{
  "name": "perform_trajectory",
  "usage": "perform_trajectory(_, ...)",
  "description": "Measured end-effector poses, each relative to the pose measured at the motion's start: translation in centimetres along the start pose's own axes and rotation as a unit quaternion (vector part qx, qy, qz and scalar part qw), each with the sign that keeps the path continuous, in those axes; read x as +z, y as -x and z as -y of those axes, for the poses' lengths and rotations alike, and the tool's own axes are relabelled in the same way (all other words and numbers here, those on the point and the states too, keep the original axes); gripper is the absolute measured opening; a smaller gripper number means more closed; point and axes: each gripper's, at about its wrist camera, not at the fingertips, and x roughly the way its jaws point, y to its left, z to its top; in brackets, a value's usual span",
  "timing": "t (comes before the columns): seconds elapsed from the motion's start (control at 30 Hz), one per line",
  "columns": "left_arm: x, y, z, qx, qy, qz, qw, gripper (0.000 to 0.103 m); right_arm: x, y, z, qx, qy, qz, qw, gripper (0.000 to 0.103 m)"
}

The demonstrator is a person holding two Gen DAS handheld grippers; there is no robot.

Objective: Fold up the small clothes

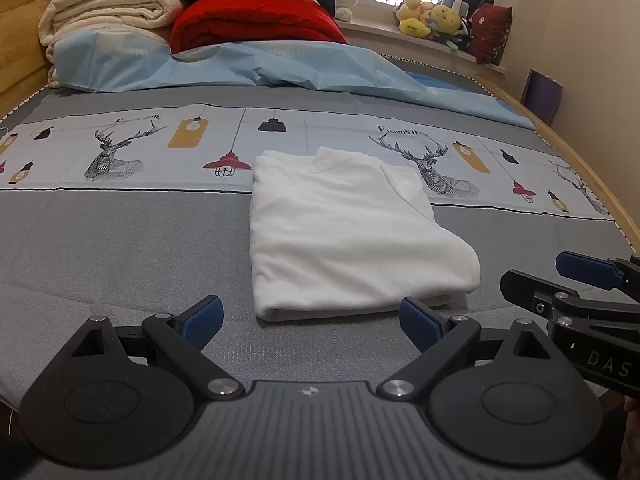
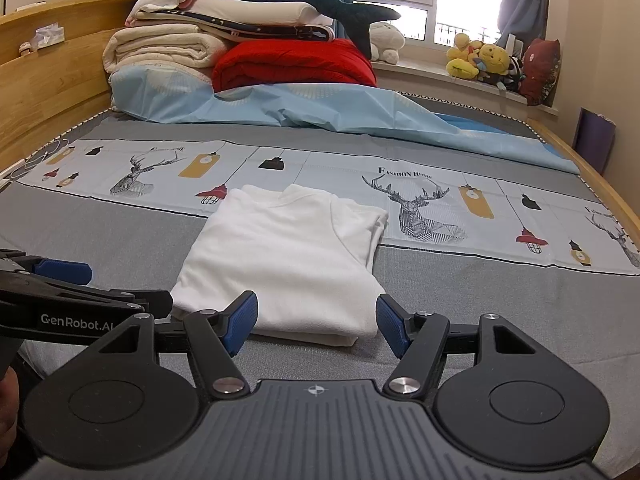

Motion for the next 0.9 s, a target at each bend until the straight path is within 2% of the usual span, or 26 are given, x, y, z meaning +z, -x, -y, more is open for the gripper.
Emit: perform_trajectory(0.9,-0.26,0.08,0.01,-0.006,-0.003,-0.004,1.0,0.097,-0.17,-0.21,0.0,0.004,0.011,-0.002,1.0,0.068)
